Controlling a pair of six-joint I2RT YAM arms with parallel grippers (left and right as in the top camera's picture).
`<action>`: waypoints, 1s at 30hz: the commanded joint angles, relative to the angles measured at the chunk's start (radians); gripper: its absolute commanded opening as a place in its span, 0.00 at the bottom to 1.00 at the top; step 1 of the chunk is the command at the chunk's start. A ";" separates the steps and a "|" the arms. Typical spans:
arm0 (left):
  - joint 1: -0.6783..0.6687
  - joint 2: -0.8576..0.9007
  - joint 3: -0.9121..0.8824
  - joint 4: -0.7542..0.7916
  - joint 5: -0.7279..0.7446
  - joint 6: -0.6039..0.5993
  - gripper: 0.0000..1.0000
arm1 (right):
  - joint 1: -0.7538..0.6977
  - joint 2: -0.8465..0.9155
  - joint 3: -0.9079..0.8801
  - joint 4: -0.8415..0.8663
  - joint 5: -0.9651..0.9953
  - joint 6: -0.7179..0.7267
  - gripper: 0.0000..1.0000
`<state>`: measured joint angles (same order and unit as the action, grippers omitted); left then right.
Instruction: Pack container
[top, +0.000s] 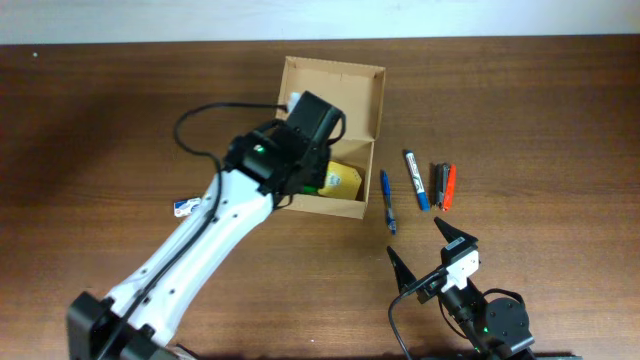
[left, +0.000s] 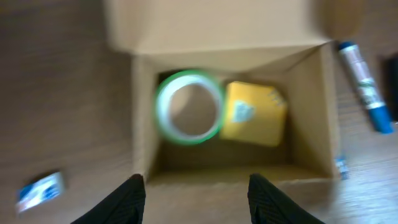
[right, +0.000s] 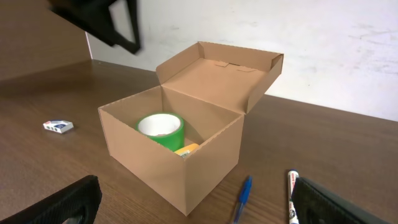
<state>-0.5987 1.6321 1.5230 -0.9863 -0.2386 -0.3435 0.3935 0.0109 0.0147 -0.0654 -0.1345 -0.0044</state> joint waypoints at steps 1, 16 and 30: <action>0.054 -0.004 -0.003 -0.037 -0.079 0.004 0.52 | 0.006 -0.008 -0.010 0.002 0.009 -0.003 0.99; 0.212 -0.002 -0.286 0.270 0.153 0.180 0.53 | 0.006 -0.008 -0.010 0.002 0.009 -0.003 0.99; 0.212 0.076 -0.367 0.366 0.206 0.181 0.35 | 0.006 -0.008 -0.010 0.002 0.009 -0.003 0.99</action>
<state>-0.3904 1.7004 1.1610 -0.6239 -0.0536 -0.1764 0.3935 0.0109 0.0147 -0.0658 -0.1345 -0.0040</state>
